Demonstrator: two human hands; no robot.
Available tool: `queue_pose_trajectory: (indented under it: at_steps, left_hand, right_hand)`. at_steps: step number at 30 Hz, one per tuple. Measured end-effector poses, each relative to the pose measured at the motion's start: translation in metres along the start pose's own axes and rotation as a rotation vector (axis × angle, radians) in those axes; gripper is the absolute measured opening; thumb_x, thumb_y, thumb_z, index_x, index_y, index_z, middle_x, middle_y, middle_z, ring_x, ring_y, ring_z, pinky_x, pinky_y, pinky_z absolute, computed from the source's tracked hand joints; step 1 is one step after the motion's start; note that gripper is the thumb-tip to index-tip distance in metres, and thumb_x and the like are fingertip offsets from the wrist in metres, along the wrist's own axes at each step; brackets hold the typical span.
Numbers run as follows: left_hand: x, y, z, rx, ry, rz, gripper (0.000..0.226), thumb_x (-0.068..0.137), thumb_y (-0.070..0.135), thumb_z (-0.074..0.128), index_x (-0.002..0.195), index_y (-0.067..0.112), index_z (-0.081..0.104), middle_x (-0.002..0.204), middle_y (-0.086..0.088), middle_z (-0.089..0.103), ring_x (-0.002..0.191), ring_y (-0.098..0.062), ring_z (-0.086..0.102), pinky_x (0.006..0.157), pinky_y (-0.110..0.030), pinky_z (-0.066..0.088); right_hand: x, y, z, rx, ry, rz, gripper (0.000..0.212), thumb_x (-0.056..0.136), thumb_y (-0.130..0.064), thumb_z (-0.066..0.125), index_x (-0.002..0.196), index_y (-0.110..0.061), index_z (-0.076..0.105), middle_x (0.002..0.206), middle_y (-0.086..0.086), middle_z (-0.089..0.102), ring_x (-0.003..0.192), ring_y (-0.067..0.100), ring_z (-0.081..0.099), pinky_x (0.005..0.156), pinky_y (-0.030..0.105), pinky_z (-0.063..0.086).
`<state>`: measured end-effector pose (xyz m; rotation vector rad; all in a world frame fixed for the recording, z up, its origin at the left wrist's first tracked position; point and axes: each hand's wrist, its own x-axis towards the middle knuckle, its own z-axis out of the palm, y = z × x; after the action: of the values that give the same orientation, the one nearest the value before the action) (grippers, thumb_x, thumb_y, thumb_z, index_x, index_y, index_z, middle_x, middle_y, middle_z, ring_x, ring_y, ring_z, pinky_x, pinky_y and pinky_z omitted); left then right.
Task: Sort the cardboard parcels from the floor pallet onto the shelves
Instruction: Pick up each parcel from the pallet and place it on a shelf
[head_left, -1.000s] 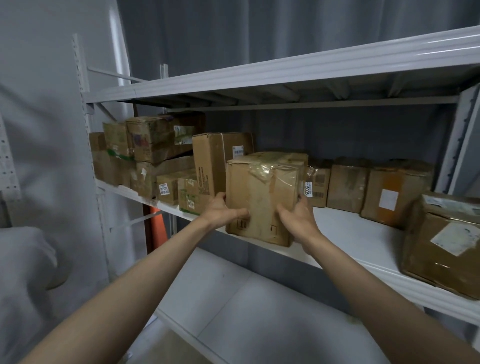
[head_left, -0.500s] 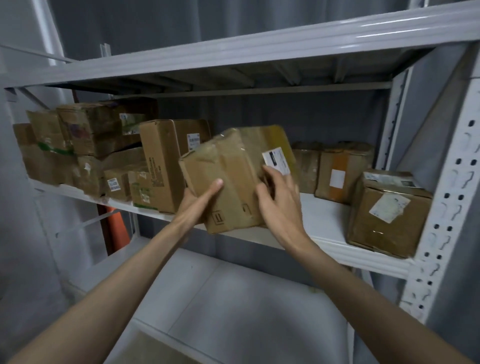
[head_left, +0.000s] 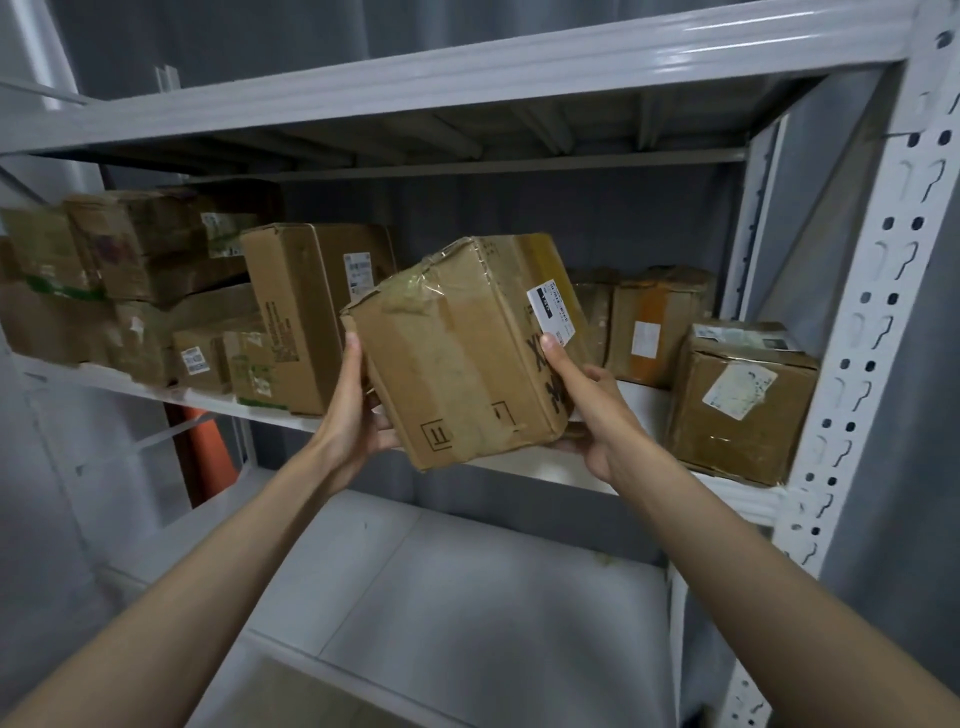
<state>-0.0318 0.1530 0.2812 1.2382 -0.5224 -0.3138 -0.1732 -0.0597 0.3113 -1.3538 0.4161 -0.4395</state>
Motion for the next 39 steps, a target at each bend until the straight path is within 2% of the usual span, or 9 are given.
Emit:
queue_pose_trajectory:
  at_steps: [4,6,11,15,21,24,26,34,39]
  left_hand:
    - [-0.004,0.012,-0.003,-0.018,-0.059,-0.075,0.090,0.075,0.096,0.025,0.124,0.034,0.070,0.124,-0.006,0.048,0.113,-0.033,0.054,0.089,-0.065,0.053]
    - [-0.011,0.017,-0.009,-0.033,-0.081,-0.126,0.096,0.076,0.096,0.021,0.113,0.023,0.072,0.126,-0.010,0.052,0.115,-0.034,0.055,0.091,-0.065,0.053]
    - [-0.031,0.033,-0.029,-0.089,-0.082,-0.115,0.089,0.081,0.091,0.027,0.137,0.030,0.059,0.131,-0.010,0.067,0.116,-0.033,0.067,0.081,-0.061,0.057]
    - [-0.056,0.043,-0.048,0.026,-0.142,-0.164,0.084,0.078,0.090,0.040,0.131,0.030,0.065,0.122,-0.006,0.073,0.106,-0.026,0.072,0.072,-0.046,0.062]
    - [-0.099,0.044,-0.055,0.187,-0.416,-0.205,0.064,0.076,0.078,0.065,0.121,0.034,0.073,0.125,-0.003,0.072,0.112,-0.021,0.070,0.076,-0.031,0.061]
    - [-0.119,0.031,-0.050,0.183,-0.478,-0.231,0.076,0.074,0.075,0.070,0.136,0.033,0.062,0.130,-0.002,0.068,0.114,-0.022,0.069,0.079,-0.032,0.061]
    - [-0.132,0.022,-0.044,0.181,-0.560,-0.250,0.067,0.076,0.074,0.069,0.130,0.034,0.067,0.129,-0.003,0.069,0.112,-0.021,0.070,0.078,-0.031,0.060]
    - [-0.176,-0.004,0.034,0.109,-0.857,-0.351,0.062,0.085,0.066,0.068,0.134,0.029,0.064,0.135,-0.005,0.065,0.122,-0.022,0.064,0.087,-0.035,0.058]
    - [-0.206,-0.024,0.112,0.111,-0.987,-0.367,0.065,0.080,0.065,0.073,0.134,0.030,0.065,0.137,-0.004,0.064,0.124,-0.021,0.063,0.088,-0.035,0.059]
  right_hand:
    - [-0.003,0.011,-0.006,0.083,-0.049,-0.028,0.094,0.075,-0.059,0.078,0.151,-0.029,0.031,0.114,-0.001,0.070,0.096,0.016,0.072,0.064,0.032,0.062]
    - [-0.015,0.017,-0.007,0.073,-0.068,-0.041,0.093,0.077,-0.060,0.076,0.152,-0.031,0.029,0.119,-0.003,0.070,0.100,0.013,0.071,0.062,0.027,0.059]
    - [-0.059,0.028,-0.007,0.009,-0.070,-0.109,0.105,0.065,-0.062,0.078,0.153,-0.039,0.025,0.116,-0.012,0.066,0.095,0.005,0.071,0.063,0.027,0.060]
    - [-0.100,0.034,-0.006,-0.031,-0.048,-0.155,0.101,0.070,-0.058,0.078,0.154,-0.037,0.027,0.108,-0.010,0.074,0.095,0.006,0.074,0.076,0.030,0.060]
    - [-0.174,0.053,-0.006,-0.100,0.021,-0.220,0.092,0.074,-0.047,0.080,0.152,-0.035,0.034,0.117,-0.005,0.073,0.101,0.012,0.074,0.074,0.024,0.059]
    - [-0.215,0.063,-0.013,-0.129,0.063,-0.251,0.096,0.073,-0.048,0.081,0.154,-0.037,0.031,0.132,-0.003,0.063,0.107,0.013,0.072,0.085,0.028,0.058]
    - [-0.242,0.068,-0.023,-0.167,0.096,-0.263,0.092,0.077,-0.050,0.080,0.153,-0.040,0.030,0.139,0.000,0.058,0.111,0.015,0.070,0.091,0.031,0.057]
    - [-0.338,0.073,-0.084,-0.281,0.392,-0.337,0.073,0.088,-0.059,0.067,0.151,-0.041,0.034,0.147,-0.001,0.052,0.116,0.012,0.067,0.104,0.037,0.052]
    - [-0.396,0.080,-0.141,-0.312,0.575,-0.363,0.068,0.092,-0.055,0.065,0.150,-0.038,0.036,0.143,-0.001,0.052,0.103,0.007,0.072,0.093,0.029,0.057]
